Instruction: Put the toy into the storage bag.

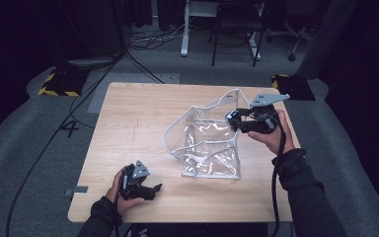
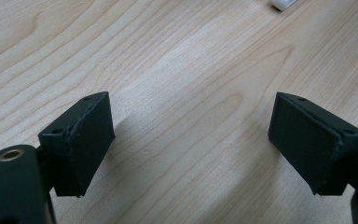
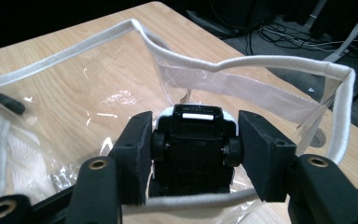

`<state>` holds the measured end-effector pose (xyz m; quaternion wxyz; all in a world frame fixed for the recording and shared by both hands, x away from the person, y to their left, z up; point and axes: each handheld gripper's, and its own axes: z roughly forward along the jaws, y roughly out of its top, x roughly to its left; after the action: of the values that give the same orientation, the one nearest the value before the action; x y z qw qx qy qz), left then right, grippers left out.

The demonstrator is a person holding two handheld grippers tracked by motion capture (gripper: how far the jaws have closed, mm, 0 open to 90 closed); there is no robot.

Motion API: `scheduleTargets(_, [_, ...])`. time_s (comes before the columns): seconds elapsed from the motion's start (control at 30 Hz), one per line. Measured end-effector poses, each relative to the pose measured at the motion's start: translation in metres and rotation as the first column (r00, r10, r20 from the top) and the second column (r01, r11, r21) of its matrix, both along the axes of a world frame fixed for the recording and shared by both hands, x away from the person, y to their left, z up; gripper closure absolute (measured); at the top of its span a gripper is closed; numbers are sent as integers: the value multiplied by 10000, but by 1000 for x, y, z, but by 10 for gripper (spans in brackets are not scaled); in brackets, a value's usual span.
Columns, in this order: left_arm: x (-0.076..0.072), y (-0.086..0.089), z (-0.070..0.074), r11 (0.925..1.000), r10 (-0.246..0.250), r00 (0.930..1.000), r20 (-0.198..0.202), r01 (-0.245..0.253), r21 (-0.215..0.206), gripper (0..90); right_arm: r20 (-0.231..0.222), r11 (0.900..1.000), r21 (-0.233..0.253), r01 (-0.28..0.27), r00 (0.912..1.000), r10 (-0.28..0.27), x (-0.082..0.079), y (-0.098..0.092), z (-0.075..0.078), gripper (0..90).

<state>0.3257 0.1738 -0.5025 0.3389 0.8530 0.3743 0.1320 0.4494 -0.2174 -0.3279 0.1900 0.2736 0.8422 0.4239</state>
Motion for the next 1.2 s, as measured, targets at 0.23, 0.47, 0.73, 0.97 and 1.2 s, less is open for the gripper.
scheduleTargets(0.23, [0,0,0,10000,1,10000,2,-1,-2,144,-124,9997,-199,-111,9999,109,-1,4,0,474])
scheduleTargets(0.47, [0,0,0,10000,1,10000,-1,-1,-2,144,-272,9964,-838,-155,9995,132,-2,5,3,474])
scheduleTargets(0.73, [0,0,0,10000,1,10000,-3,-1,0,144,-652,9928,-1190,-118,9979,40,-1,5,5,474])
scheduleTargets(0.97, [0,0,0,10000,2,10000,-2,-2,-4,144,-914,9829,-1838,-112,9958,-57,-1,14,10,473])
scheduleTargets(1.2, [0,0,0,10000,3,10000,0,-3,1,144,-971,9809,-1943,-140,9953,-50,0,12,11,473])
